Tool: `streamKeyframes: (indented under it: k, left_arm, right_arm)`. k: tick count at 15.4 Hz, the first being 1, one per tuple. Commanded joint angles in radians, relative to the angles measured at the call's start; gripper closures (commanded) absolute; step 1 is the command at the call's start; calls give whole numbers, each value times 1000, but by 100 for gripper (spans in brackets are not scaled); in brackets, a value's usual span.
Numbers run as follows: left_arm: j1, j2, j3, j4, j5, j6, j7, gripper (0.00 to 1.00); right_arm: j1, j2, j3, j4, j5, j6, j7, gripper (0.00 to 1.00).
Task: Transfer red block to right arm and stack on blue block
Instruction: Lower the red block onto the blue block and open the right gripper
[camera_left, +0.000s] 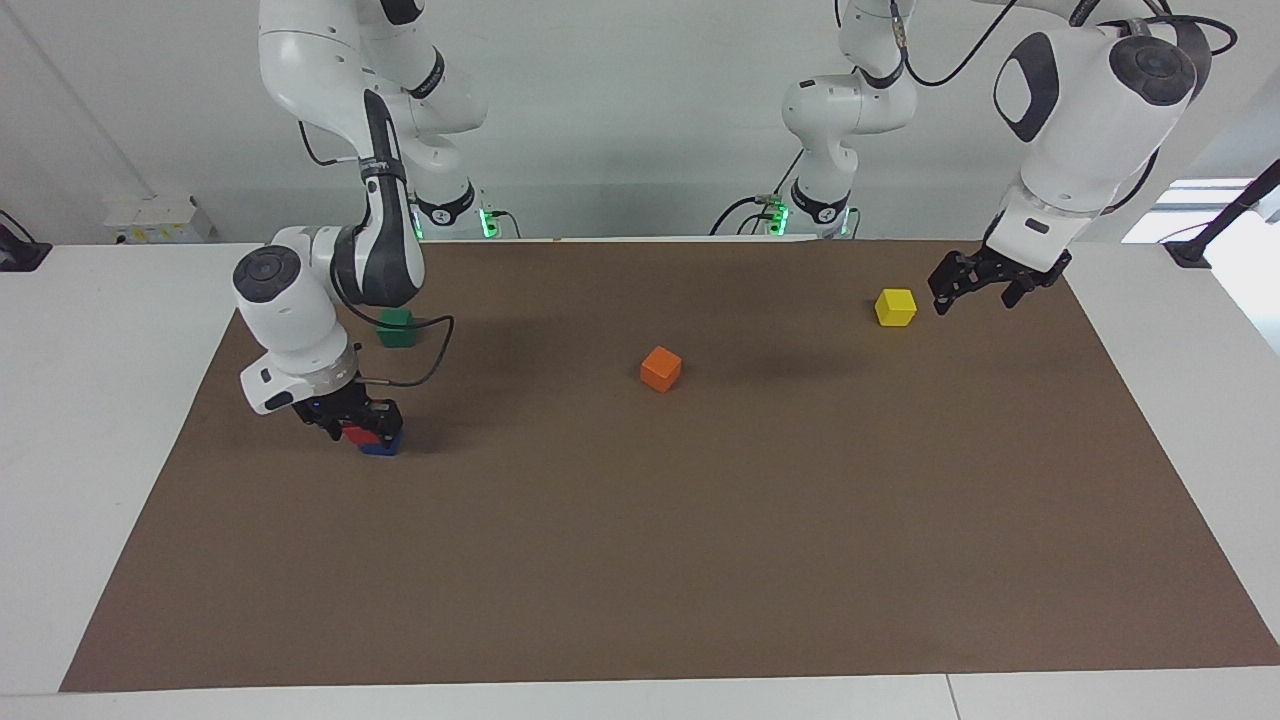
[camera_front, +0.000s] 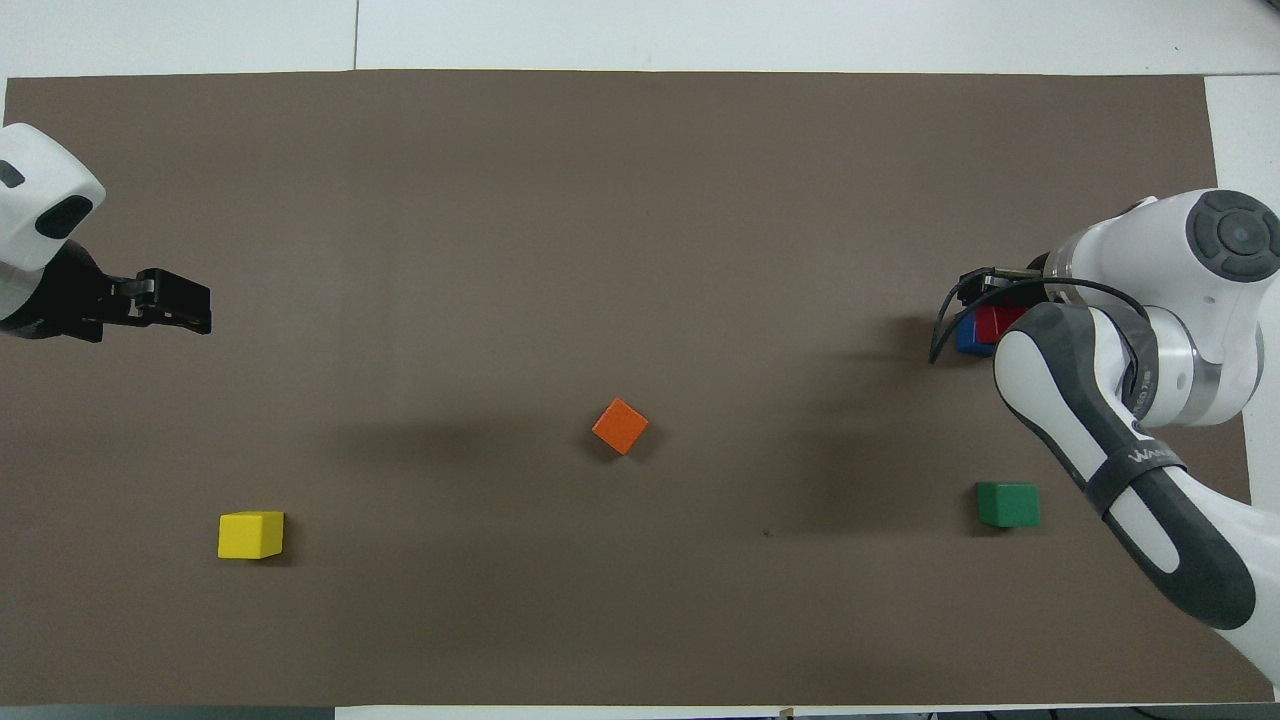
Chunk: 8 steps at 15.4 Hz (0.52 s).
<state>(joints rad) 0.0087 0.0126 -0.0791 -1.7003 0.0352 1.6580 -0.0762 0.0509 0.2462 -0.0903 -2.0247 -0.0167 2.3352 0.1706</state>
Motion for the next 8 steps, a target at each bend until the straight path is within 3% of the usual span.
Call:
streamKeyframes:
  k: [1, 5, 8]
  left_arm:
    - [-10, -11, 12, -7, -3, 8, 3, 0]
    - [-10, -11, 12, -7, -3, 8, 3, 0]
    - [-10, -11, 12, -7, -3, 8, 4, 0]
  right_arm:
    - [-3, -2, 6, -5, -31, 0, 17, 2]
    - [-3, -8, 9, 26, -26, -43, 21, 0]
    - [-2, -22, 17, 96, -14, -152, 18, 0]
